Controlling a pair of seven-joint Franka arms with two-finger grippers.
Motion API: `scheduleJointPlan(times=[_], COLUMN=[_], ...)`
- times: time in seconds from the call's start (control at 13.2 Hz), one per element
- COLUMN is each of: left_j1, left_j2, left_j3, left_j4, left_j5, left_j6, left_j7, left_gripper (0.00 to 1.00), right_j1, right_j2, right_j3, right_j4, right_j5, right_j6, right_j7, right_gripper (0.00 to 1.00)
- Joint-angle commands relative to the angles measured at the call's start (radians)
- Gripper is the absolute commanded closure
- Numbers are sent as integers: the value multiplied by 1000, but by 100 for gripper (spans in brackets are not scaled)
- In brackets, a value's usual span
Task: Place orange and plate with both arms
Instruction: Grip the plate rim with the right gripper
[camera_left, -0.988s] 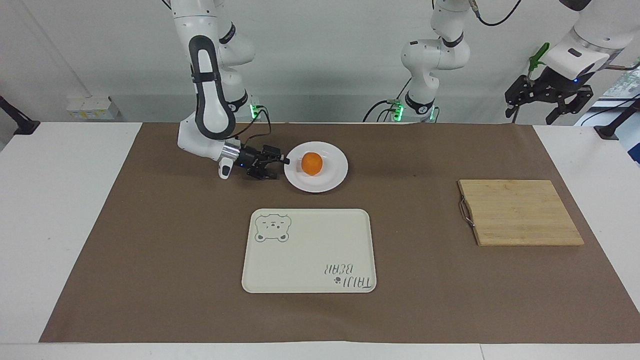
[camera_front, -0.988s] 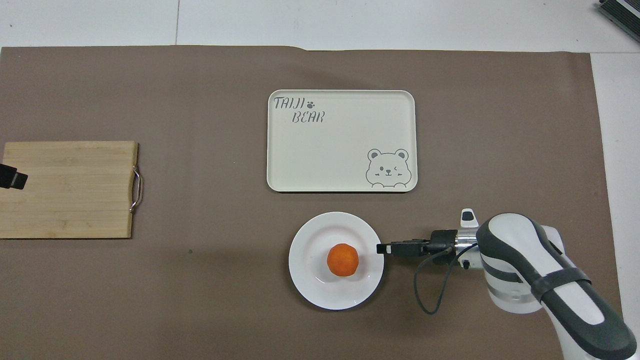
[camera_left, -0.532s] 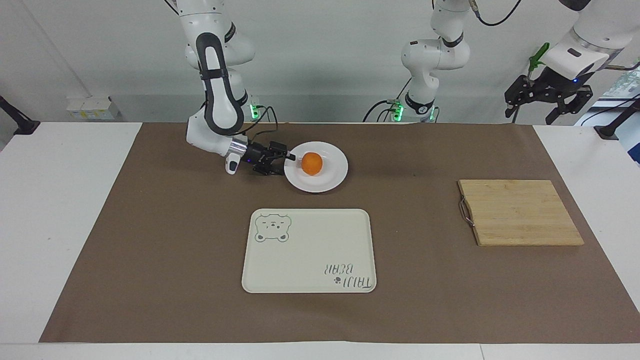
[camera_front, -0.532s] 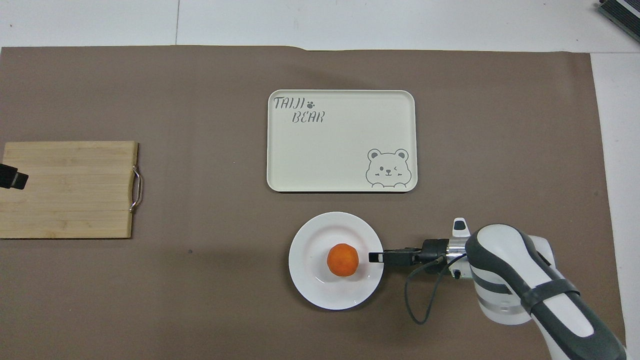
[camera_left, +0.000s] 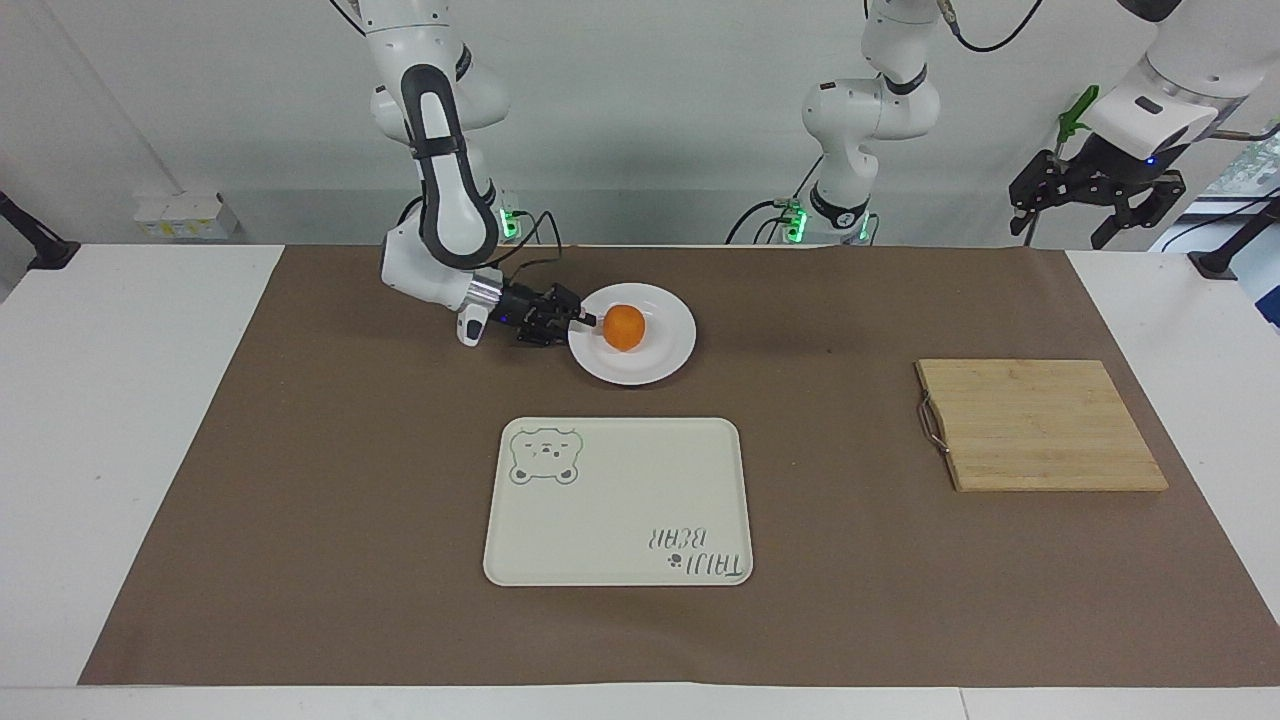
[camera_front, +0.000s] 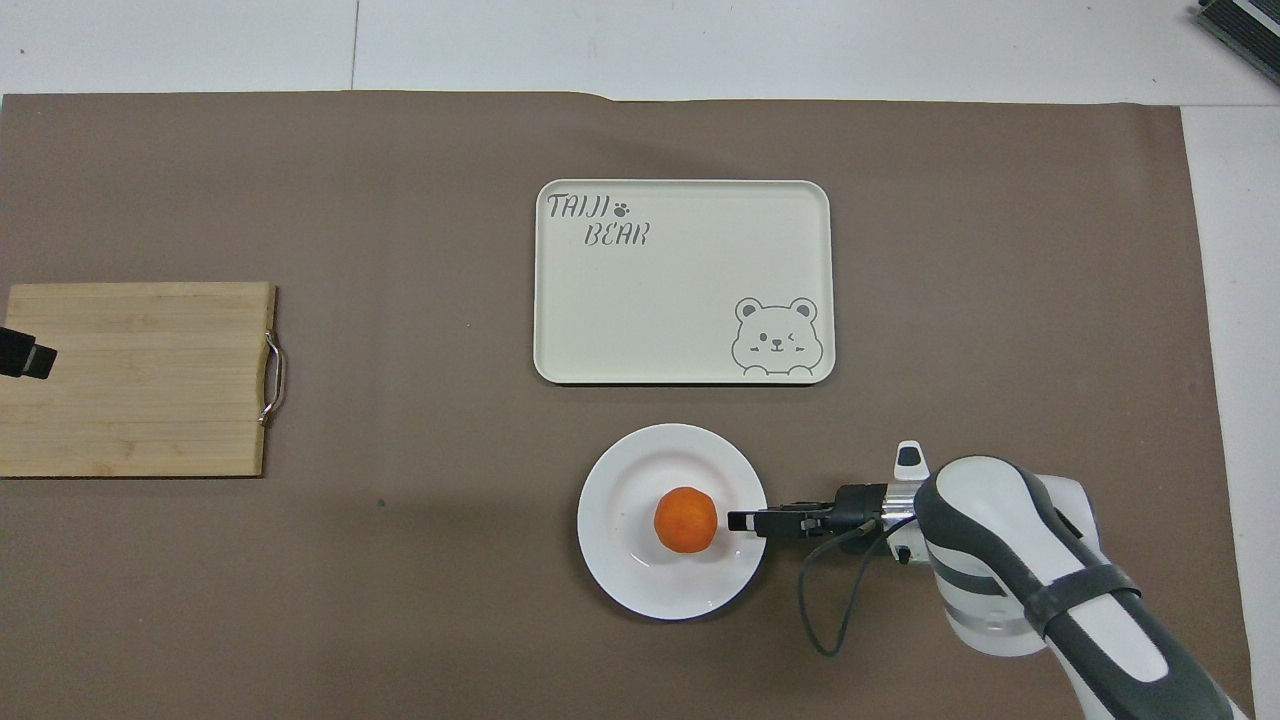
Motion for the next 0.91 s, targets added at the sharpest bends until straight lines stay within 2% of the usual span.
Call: scheduleJointPlan(times=[0.0, 0.23, 0.46, 0.68, 0.76, 0.84], left_j1=[6, 6, 8, 6, 8, 8], left_j2=[-25, -25, -25, -25, -25, -25], left_j3=[-10, -10, -9, -10, -9, -10], left_j4=[-26, -26, -26, -26, -26, -26], left_j5=[17, 17, 17, 17, 17, 17], left_j6=[-1, -1, -1, -1, -1, -1], left_j7=[-10, -10, -10, -10, -10, -10], left_gripper=[0, 0, 0, 0, 0, 0], right_j1=[6, 6, 6, 6, 6, 6], right_j2=[-31, -29, -29, -26, -25, -23], right_j3=[-3, -3, -3, -3, -3, -3], right_j4=[-27, -25, -25, -24, -22, -20], right_j5=[39, 39, 39, 38, 38, 38], right_j6=[19, 20, 22, 22, 23, 23], right_j7=[-12, -12, -12, -11, -11, -2], right_gripper=[58, 75, 87, 95, 100, 100])
